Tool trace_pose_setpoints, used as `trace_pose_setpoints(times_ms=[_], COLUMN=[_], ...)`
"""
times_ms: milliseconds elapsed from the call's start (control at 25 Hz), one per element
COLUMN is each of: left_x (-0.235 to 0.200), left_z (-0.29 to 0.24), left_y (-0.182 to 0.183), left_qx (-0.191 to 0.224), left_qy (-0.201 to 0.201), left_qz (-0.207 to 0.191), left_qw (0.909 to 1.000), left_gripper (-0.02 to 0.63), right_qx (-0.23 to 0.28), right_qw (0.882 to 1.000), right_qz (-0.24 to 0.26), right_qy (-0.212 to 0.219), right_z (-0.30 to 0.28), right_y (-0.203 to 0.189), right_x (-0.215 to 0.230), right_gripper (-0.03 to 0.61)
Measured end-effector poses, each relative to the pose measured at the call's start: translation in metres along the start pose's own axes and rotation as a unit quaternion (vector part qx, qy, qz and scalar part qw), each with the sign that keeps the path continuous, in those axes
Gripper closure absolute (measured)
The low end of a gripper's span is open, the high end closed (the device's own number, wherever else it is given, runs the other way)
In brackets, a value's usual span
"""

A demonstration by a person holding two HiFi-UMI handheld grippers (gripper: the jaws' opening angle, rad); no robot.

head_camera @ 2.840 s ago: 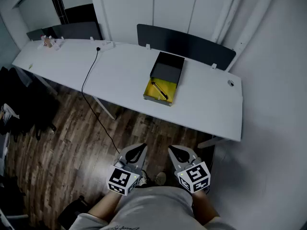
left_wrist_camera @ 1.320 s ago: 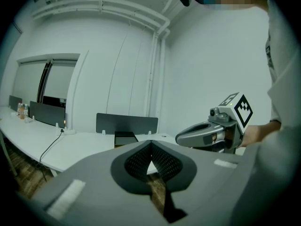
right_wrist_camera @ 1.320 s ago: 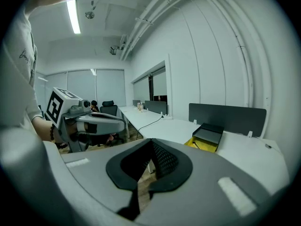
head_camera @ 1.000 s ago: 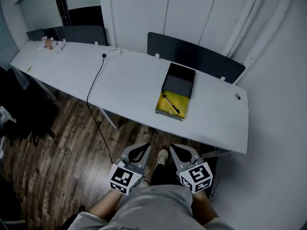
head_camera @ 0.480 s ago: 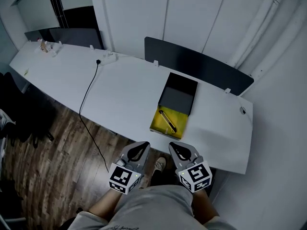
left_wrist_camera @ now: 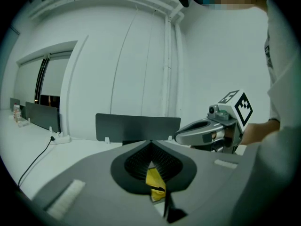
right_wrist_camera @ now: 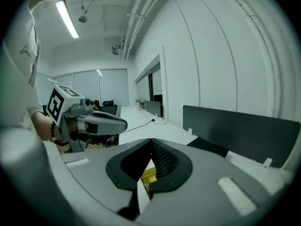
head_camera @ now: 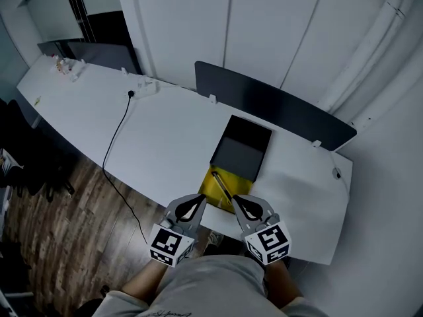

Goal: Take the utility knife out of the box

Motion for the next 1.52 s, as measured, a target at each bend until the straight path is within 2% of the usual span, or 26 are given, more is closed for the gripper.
trace_pose_setpoints(times_ms=[200, 480, 840, 1520], left_x=[-0.007, -0.017, -0.038, -0.072], left_z=[-0.018, -0.033, -0.048, -0.067], left_y=[0.002, 0.004, 0.014, 0.004], left_qx=[-0.010, -0.019, -0.020, -0.039], left_qy=[0.007, 0.005, -0.026, -0.062], left_qz=[0.001, 0.001, -0.002, 0.009], left_qw=[0.9999, 0.9998, 0.9995, 0.9973], left_gripper=[0.614, 0.614, 0.614, 0.614], right_qx=[-0.003, -0.013, -0.024, -0.060], right_qw=[1.000, 1.000, 1.000, 0.997], right_qz=[-0.001, -0.009, -0.011, -0.036], right_qy=[0.004, 0.012, -0.010, -0.041], right_z=[-0.013, -0.023, -0.041, -0.067], right_y=[0.001, -0.002, 0.008, -0.007], right_x=[0.023, 0.032, 0.039, 0.046], right_gripper=[0.563, 0.563, 0.563, 0.563])
Point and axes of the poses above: the fingertips, and each gripper's own axes: z backward along the fingers, x to its right, y out of its top, the point moved 2 cm from there along z, backward along the fingers, and after that the axes turned 14 degrees about -y, right-handed, at the moved point
